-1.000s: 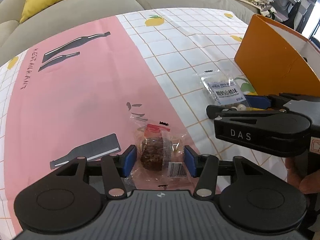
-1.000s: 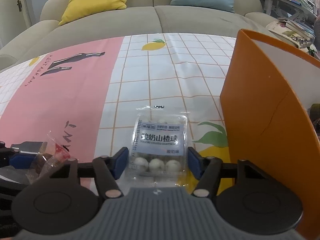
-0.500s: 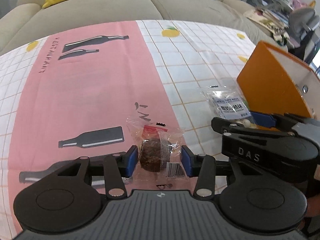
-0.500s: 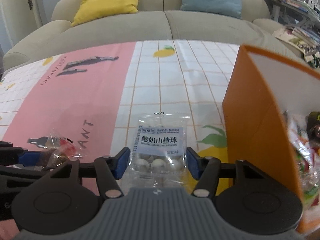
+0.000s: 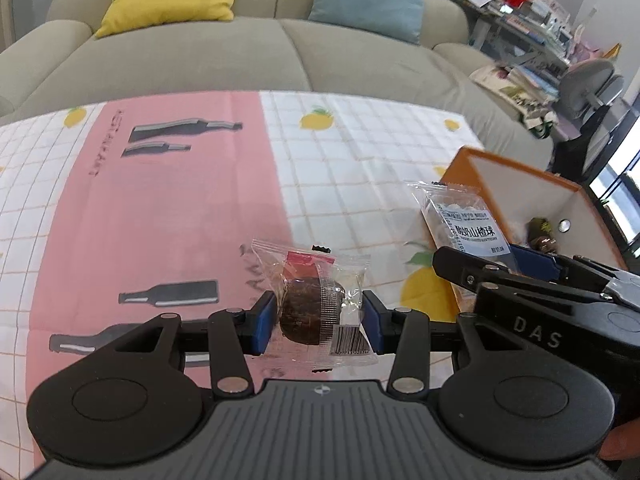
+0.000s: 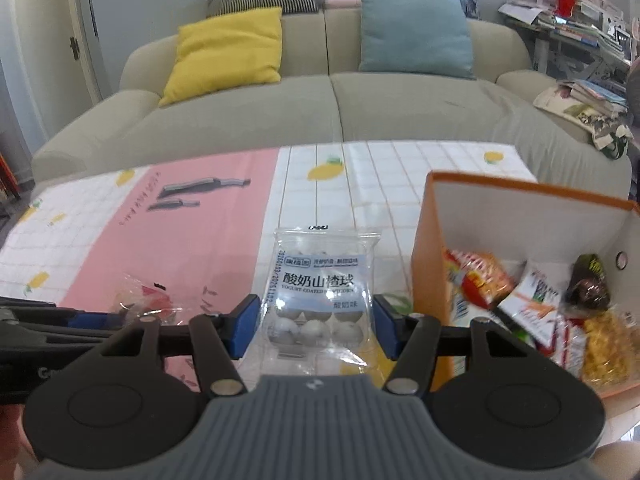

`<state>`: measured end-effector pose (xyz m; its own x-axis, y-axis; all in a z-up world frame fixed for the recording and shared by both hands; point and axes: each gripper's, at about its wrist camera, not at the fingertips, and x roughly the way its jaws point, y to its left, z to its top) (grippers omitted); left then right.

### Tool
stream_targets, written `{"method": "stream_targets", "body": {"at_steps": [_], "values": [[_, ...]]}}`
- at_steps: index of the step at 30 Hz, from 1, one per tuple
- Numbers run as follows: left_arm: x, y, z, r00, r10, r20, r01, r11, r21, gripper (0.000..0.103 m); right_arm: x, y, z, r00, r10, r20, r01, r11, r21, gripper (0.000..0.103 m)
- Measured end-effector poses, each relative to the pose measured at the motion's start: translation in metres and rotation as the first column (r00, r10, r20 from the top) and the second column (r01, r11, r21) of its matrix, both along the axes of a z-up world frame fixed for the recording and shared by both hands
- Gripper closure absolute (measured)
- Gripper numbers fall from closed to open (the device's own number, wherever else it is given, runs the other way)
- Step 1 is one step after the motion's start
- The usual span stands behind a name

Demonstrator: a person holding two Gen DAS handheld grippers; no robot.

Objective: Organize snacks
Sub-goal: 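Lift the cake and hawthorn-ball bag and carry both over the orange box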

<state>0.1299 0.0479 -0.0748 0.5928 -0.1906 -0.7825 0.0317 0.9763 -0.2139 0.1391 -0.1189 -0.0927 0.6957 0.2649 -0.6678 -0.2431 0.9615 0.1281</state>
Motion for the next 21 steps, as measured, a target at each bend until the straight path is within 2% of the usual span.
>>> {"method": "stream_targets", "body": {"at_steps": [8,16,21], "values": [[0.0,-0.029,0.031,0.997,-0.05,0.055,0.051,0.999,-0.013,0.053,-0.008,-0.042,0.032,0.999,-0.03,0.017,0.029,0.999,0.042,0.045],[0.016,-0.073,0.05,0.988,-0.129,0.082,0.132,0.991,-0.037,0.055,-0.011,-0.097,0.05,0.997,-0.074,0.032,0.075,0.997,-0.005,0.045],[0.031,-0.109,0.057,0.974,-0.201,0.1,0.206,0.977,-0.046,0.055,-0.003,-0.132,0.059,0.993,-0.114,0.035,0.115,0.993,-0.032,0.045]]}}
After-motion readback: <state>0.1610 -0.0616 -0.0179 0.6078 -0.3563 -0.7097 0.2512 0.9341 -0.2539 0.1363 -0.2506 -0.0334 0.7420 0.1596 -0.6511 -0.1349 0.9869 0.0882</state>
